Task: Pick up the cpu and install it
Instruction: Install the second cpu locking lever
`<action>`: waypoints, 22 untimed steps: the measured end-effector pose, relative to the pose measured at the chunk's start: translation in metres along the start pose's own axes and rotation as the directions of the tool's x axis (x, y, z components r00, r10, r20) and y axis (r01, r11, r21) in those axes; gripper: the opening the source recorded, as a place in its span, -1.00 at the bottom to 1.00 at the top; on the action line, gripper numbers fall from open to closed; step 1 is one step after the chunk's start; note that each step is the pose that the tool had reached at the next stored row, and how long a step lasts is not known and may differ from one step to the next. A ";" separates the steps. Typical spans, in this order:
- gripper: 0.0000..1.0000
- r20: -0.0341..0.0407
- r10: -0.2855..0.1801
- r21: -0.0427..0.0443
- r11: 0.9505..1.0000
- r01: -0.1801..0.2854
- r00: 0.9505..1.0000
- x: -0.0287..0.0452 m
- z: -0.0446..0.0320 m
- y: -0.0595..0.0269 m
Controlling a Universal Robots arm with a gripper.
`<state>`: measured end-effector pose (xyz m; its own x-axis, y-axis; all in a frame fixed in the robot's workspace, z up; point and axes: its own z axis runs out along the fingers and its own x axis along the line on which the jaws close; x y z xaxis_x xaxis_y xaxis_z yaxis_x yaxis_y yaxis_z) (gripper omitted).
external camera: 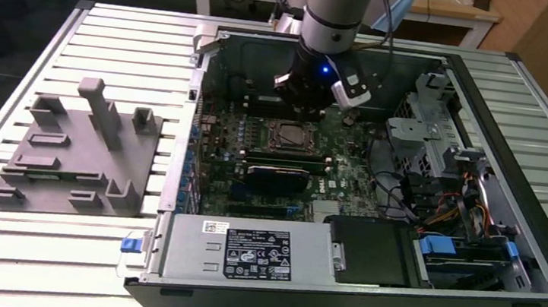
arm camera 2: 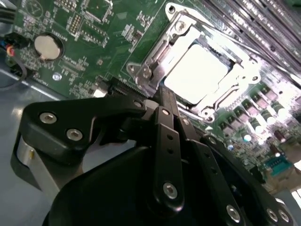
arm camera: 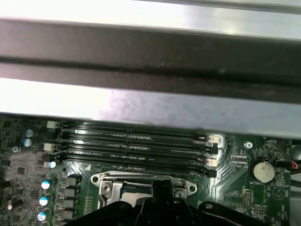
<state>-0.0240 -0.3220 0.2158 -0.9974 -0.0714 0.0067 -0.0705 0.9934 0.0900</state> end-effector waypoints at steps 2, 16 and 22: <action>-0.79 0.000 0.000 0.000 1.000 0.000 1.000 0.0000 -0.0057 0.0005; -0.79 0.000 0.000 0.000 1.000 0.000 1.000 0.0014 -0.0114 -0.0131; -0.79 0.000 0.000 0.000 1.000 0.000 1.000 0.0022 -0.0127 -0.0228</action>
<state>-0.0244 -0.3459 0.2264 -0.9974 -0.0715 0.0068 -0.0706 0.9934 0.0900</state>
